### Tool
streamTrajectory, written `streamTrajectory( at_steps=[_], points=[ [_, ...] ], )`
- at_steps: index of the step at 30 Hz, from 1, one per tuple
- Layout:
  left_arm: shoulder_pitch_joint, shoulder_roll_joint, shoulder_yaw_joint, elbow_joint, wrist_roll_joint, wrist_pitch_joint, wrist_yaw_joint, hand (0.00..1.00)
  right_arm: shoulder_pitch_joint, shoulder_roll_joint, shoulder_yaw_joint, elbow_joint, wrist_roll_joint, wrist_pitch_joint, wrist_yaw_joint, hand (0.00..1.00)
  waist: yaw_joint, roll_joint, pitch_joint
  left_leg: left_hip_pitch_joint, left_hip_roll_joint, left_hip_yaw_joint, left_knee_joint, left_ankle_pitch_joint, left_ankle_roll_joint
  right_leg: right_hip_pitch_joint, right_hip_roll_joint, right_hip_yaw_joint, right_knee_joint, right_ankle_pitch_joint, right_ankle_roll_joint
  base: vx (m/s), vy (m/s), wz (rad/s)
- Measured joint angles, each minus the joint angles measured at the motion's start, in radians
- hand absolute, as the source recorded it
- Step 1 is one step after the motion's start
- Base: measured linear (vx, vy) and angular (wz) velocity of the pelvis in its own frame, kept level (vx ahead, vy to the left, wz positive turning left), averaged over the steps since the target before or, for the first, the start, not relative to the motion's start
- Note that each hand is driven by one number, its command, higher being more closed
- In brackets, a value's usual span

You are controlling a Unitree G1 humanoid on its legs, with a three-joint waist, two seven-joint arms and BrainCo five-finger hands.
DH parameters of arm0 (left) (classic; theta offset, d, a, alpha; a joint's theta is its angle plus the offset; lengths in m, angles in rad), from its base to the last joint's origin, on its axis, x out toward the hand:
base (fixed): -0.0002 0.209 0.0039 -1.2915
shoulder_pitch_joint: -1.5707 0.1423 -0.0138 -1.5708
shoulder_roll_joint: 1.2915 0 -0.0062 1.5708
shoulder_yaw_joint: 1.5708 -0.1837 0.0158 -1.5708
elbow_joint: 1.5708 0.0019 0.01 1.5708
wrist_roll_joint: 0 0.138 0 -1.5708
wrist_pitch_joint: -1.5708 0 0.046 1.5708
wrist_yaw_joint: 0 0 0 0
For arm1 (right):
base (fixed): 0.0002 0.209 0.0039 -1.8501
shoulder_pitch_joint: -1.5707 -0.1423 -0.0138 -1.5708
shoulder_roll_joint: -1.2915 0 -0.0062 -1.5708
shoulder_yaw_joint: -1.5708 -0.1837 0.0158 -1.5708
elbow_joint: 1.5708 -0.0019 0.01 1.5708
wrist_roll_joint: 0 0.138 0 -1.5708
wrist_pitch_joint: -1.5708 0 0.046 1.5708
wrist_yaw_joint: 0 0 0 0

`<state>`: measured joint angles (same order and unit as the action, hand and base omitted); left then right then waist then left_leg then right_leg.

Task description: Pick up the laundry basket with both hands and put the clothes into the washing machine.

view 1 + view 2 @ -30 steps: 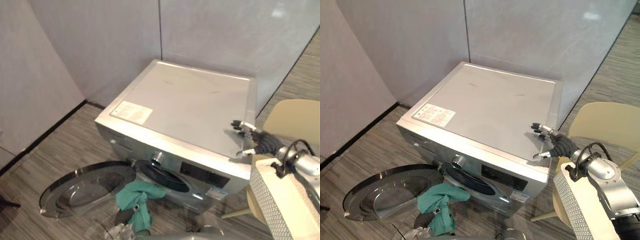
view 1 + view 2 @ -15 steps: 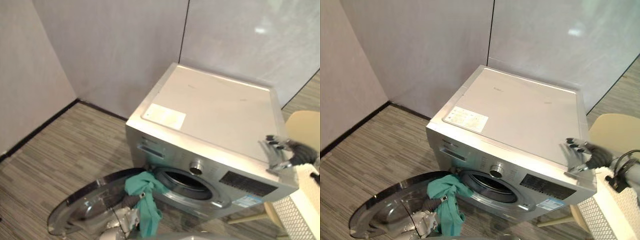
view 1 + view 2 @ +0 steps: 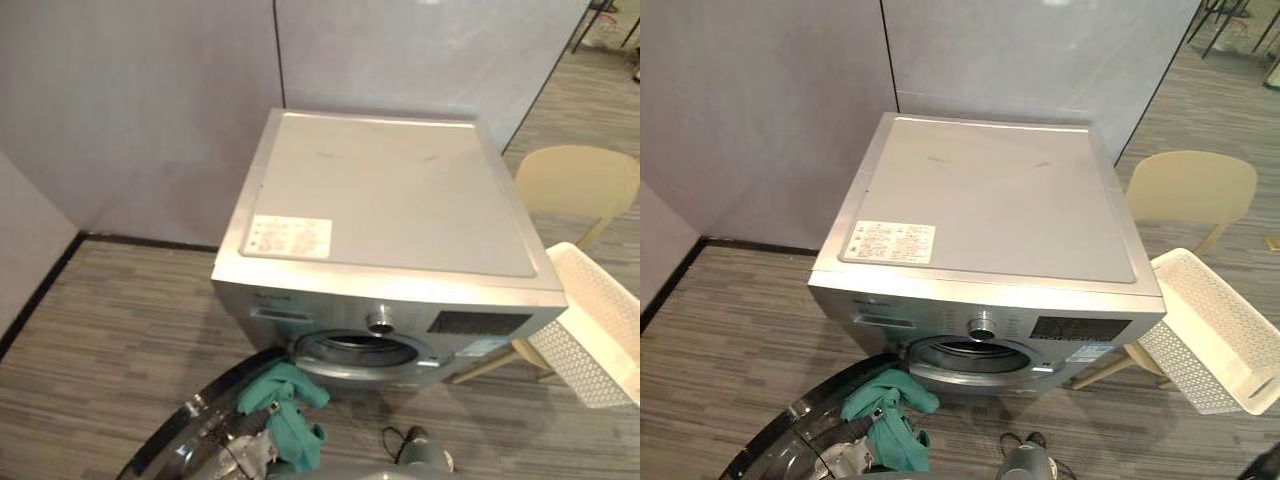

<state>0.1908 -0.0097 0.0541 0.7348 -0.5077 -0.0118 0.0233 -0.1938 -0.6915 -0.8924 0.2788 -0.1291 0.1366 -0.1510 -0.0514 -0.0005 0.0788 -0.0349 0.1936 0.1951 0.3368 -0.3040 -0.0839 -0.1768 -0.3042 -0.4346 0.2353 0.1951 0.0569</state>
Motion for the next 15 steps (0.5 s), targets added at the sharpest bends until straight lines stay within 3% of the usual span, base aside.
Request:
streamTrajectory(
  at_steps=[2, 3, 5, 6, 9, 11, 15],
  points=[
    [0.005, 0.005, -0.002, 0.000, 0.000, 0.005, -0.001, 1.00, 0.082, 0.227, 0.061, -0.057, 0.002, 0.004, 0.006, 0.00, 0.001, -0.012, -0.006, 0.018, 0.006, 0.024, -0.014, 0.003, -0.005, -0.001, 0.012, 0.017, -0.013, -0.002, 0.003, 0.04, -0.062, -0.41],
    [0.005, 0.008, -0.004, 0.000, -0.003, 0.005, -0.001, 1.00, 0.168, 0.389, 0.171, -0.057, 0.021, 0.005, 0.035, 0.00, 0.011, -0.015, -0.005, 0.034, 0.007, 0.056, -0.023, 0.004, -0.008, -0.002, 0.019, 0.031, -0.030, -0.002, 0.003, 0.04, -0.039, -0.47],
    [0.005, 0.008, -0.005, 0.000, -0.012, 0.004, -0.001, 1.00, 0.238, 0.496, 0.292, -0.045, 0.052, 0.005, 0.071, 0.00, 0.014, -0.014, -0.005, 0.045, 0.007, 0.077, -0.027, 0.004, -0.008, -0.002, 0.023, 0.036, -0.046, -0.002, 0.003, 0.03, -0.024, -0.47],
    [0.005, 0.008, -0.008, 0.001, -0.031, 0.004, -0.001, 1.00, 0.323, 0.596, 0.448, -0.005, 0.091, 0.005, 0.126, 0.00, 0.018, -0.014, -0.004, 0.061, 0.004, 0.107, -0.041, 0.006, -0.012, -0.003, 0.025, 0.040, -0.066, -0.002, 0.003, 0.03, -0.026, -0.43],
    [0.005, 0.013, -0.026, 0.004, -0.032, 0.004, -0.001, 1.00, 0.419, 0.706, 0.619, 0.141, 0.129, 0.003, 0.256, 0.00, 0.023, -0.013, -0.004, 0.081, -0.003, 0.137, -0.057, 0.011, -0.018, -0.001, 0.028, 0.052, -0.089, -0.002, 0.003, 0.03, -0.036, -0.31],
    [0.002, 0.016, -0.052, 0.006, -0.034, 0.003, -0.001, 1.00, 0.427, 0.720, 0.636, 0.265, 0.121, -0.004, 0.295, 0.00, 0.023, -0.015, -0.001, 0.083, -0.003, 0.139, -0.053, 0.010, -0.018, 0.000, 0.028, 0.051, -0.090, -0.002, 0.003, 0.01, -0.041, -0.08],
    [-0.048, 0.030, -0.065, 0.016, -0.081, 0.000, 0.007, 1.00, 0.405, 0.693, 0.660, 0.367, 0.109, -0.035, 0.304, 0.00, 0.024, -0.029, 0.049, 0.028, 0.029, 0.129, 0.056, -0.018, -0.035, -0.040, 0.023, 0.048, -0.016, -0.017, 0.016, -0.07, -0.051, 0.01]
  ],
)
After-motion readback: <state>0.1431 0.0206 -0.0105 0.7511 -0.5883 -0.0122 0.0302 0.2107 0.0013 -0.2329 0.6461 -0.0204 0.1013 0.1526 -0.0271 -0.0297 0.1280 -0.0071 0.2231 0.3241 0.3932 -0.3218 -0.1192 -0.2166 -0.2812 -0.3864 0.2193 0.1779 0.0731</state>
